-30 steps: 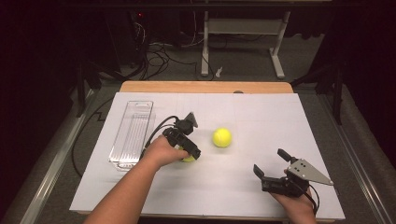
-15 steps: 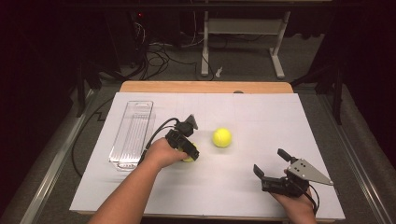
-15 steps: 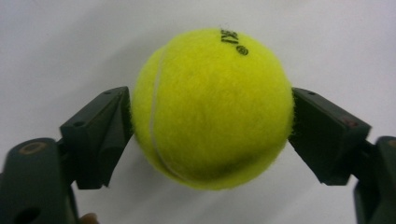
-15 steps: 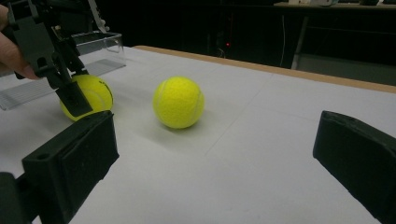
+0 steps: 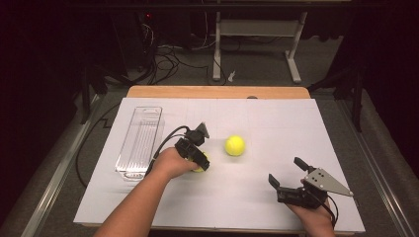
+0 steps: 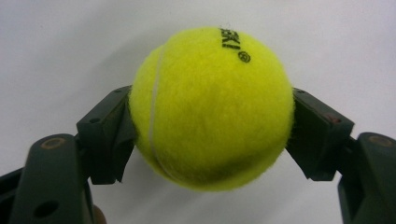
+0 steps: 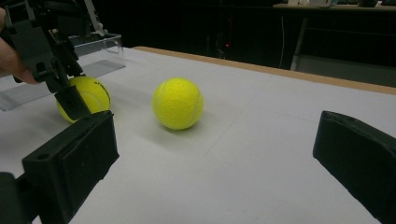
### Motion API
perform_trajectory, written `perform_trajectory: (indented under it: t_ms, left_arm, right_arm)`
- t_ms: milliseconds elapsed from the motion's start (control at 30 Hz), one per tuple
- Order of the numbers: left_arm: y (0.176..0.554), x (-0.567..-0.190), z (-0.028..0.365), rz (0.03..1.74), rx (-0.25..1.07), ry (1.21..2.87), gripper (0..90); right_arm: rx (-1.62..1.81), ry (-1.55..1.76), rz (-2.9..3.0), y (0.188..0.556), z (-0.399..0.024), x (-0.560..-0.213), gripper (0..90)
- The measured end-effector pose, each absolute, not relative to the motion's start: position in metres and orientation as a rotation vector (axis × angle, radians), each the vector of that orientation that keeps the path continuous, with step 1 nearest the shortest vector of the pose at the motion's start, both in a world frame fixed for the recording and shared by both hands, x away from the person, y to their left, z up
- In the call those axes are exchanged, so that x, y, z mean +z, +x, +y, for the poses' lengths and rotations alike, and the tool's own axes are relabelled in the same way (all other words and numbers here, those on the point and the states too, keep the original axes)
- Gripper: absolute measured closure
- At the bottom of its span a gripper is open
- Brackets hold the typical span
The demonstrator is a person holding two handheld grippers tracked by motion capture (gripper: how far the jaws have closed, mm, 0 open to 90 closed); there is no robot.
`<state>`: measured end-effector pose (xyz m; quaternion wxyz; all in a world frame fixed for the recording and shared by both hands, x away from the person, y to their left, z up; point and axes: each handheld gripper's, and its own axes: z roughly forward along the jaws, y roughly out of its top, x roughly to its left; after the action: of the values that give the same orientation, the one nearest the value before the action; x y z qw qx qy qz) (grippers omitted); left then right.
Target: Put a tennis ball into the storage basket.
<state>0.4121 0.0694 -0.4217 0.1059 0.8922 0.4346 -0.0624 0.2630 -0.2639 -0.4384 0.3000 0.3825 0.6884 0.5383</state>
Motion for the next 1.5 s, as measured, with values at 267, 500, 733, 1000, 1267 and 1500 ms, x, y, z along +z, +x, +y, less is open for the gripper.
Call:
perform_trajectory:
  t_ms: [267, 500, 733, 1000, 1267, 1500]
  left_arm:
    - [0.412, -0.423, 0.071, 1.262, -0.189, 2.617, 26.0]
    - [0.412, -0.423, 0.071, 1.269, -0.189, 2.615, 26.1]
    - [0.411, -0.420, 0.069, 1.305, -0.191, 2.628, 26.4]
    - [0.408, -0.404, 0.080, 1.330, -0.201, 2.575, 26.6]
    - [0.401, -0.387, 0.091, 1.317, -0.210, 2.548, 26.6]
    - [0.396, -0.377, 0.101, 1.298, -0.232, 2.524, 26.7]
  right_arm:
    - [1.425, 1.014, 1.831, 0.263, -0.263, -0.439, 0.5]
    - [1.425, 1.013, 1.832, 0.263, -0.263, -0.439, 0.5]
    - [1.426, 1.012, 1.833, 0.263, -0.263, -0.439, 0.5]
    - [1.426, 1.010, 1.836, 0.263, -0.262, -0.439, 0.5]
    - [1.425, 1.002, 1.841, 0.263, -0.260, -0.439, 0.5]
    - [1.422, 0.999, 1.844, 0.263, -0.259, -0.439, 0.5]
